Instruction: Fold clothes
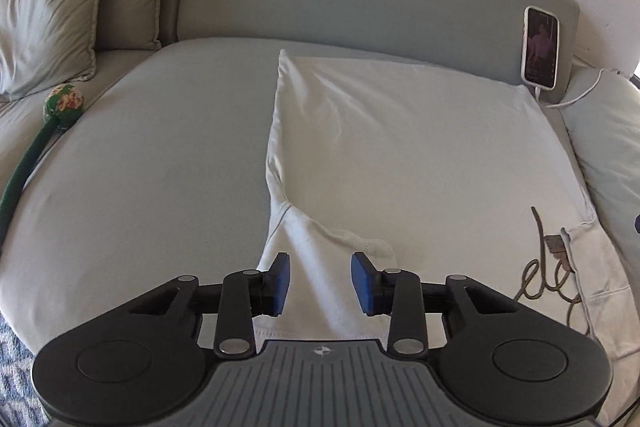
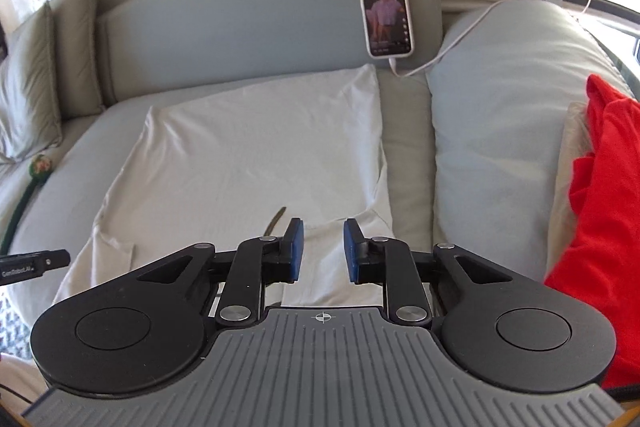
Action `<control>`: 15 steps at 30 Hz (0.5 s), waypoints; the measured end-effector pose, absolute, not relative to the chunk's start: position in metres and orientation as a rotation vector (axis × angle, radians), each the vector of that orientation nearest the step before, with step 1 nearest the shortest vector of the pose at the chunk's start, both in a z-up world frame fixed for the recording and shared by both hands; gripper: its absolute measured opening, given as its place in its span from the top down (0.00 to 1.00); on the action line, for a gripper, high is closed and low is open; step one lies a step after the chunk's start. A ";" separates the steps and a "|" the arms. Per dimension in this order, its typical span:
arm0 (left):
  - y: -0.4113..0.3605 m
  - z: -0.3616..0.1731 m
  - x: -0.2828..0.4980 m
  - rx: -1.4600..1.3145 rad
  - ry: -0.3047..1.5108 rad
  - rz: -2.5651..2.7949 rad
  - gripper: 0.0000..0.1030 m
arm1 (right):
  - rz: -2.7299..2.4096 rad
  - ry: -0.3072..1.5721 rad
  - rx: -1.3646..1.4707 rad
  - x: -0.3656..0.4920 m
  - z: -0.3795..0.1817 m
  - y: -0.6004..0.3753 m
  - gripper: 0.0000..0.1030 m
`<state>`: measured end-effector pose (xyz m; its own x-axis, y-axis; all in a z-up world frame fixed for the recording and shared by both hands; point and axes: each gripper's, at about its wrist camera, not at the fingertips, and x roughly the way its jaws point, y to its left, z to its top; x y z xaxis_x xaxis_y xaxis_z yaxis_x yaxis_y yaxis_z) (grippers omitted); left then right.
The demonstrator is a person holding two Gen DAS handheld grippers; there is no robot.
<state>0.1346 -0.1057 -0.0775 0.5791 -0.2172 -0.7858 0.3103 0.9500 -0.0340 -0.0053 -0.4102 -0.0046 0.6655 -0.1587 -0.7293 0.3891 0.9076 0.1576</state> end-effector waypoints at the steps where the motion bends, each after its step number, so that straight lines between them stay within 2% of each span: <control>1: -0.109 -0.085 0.142 0.110 0.920 -0.302 0.72 | -0.321 0.808 0.318 0.006 -0.014 -0.416 0.77; 5: -0.121 -0.117 0.159 0.170 0.983 -0.296 0.71 | -0.344 0.909 0.342 0.041 -0.058 -0.428 0.77; 9: -0.127 -0.108 0.159 0.239 1.005 -0.300 0.70 | -0.320 0.982 0.328 0.049 -0.094 -0.429 0.77; 11: -0.124 -0.095 0.156 0.220 1.016 -0.304 0.63 | -0.312 0.982 0.318 0.048 -0.088 -0.429 0.76; 13: -0.119 -0.073 0.145 0.197 0.973 -0.342 0.49 | -0.304 0.977 0.367 0.043 -0.072 -0.432 0.74; 15: -0.114 -0.052 0.135 0.174 0.930 -0.380 0.44 | -0.275 0.918 0.415 0.030 -0.047 -0.433 0.65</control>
